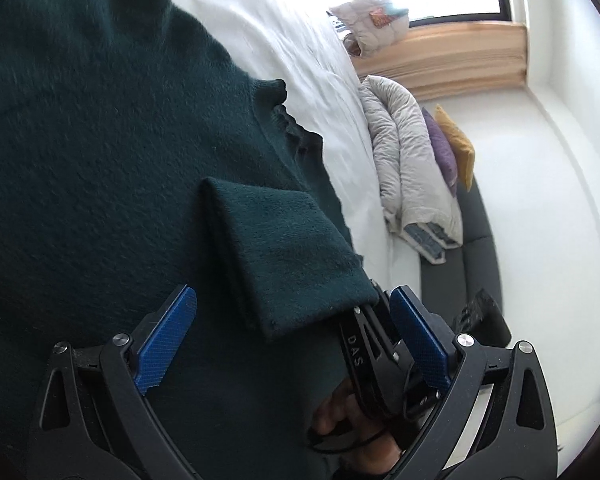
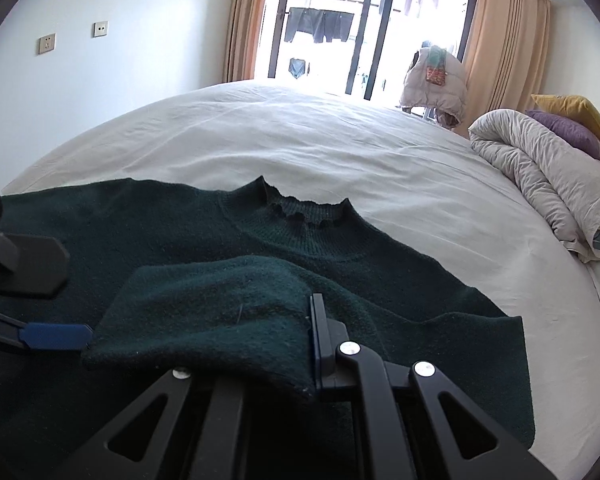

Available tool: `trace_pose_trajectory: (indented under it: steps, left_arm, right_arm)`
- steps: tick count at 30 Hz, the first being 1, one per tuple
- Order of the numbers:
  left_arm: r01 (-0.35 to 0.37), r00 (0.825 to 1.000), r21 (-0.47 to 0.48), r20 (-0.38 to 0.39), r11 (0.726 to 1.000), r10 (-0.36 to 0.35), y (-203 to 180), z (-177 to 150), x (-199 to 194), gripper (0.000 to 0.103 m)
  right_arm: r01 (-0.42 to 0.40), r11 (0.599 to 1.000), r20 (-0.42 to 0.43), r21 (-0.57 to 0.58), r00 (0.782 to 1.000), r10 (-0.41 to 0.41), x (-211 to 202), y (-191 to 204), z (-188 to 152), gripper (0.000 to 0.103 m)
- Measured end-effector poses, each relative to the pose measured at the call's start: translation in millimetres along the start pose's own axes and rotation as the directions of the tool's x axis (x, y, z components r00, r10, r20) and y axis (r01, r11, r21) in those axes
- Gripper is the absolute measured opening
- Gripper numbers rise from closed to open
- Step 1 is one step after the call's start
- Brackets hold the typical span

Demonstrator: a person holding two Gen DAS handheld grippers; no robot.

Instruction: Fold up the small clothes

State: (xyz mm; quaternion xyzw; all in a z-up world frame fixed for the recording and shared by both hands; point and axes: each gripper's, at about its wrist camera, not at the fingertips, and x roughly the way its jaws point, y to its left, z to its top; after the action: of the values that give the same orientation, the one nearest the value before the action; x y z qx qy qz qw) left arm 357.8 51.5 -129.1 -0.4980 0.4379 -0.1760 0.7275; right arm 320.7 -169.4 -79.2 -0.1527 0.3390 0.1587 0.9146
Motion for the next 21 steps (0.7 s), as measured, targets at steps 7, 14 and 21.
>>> trace_pose_trajectory:
  steps: [7,14,21]
  left_arm:
    - [0.081,0.996,-0.088,-0.015,0.993,-0.083,0,-3,23,0.099]
    - [0.124,0.992,-0.125,-0.003,0.984,-0.125,-3,-7,33,0.097]
    - [0.167,0.985,-0.134,-0.018,0.977,-0.171,-3,4,51,0.029]
  right_arm:
    - [-0.025,0.999,0.020,0.047,1.000,0.024,-6,-6,9,0.008]
    - [-0.041,0.998,0.049,0.055,0.998,0.038,-17,-8,22,0.008]
    - [-0.010,0.999,0.031,0.040,0.999,0.009,-15,-5,16,0.008]
